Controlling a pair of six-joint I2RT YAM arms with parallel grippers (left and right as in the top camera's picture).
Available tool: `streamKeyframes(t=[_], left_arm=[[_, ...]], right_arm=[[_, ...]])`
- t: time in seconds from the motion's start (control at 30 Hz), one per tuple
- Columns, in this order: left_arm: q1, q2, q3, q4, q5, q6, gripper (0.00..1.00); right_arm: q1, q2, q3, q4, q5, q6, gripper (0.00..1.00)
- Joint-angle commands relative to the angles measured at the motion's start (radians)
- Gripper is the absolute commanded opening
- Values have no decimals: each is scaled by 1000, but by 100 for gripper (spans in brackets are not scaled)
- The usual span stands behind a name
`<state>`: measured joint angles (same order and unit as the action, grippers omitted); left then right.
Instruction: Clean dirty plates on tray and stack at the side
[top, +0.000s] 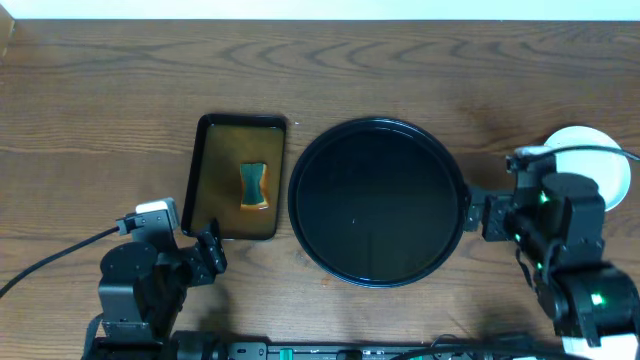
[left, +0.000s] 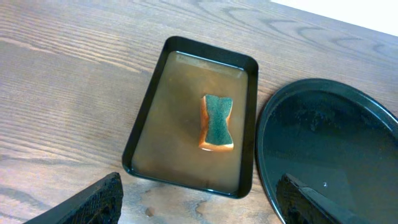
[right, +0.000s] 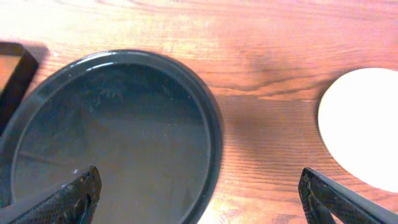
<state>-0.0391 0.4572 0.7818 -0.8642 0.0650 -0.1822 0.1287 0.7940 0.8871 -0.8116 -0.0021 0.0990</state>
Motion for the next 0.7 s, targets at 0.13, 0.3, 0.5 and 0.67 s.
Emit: streamKeyframes(t=[0.13, 0.3, 0.5, 0.67], left_arm=[[3, 0, -8, -18, 5, 13, 80], [3, 0, -8, -18, 5, 13, 80], [3, 0, -8, -18, 5, 13, 80], [3, 0, -8, -18, 5, 13, 80]], right_arm=[[8, -14, -13, -58, 16, 12, 99], [8, -10, -13, -92, 16, 12, 99], [8, -10, -13, -113, 16, 12, 99], [8, -10, -13, -114, 16, 12, 99]])
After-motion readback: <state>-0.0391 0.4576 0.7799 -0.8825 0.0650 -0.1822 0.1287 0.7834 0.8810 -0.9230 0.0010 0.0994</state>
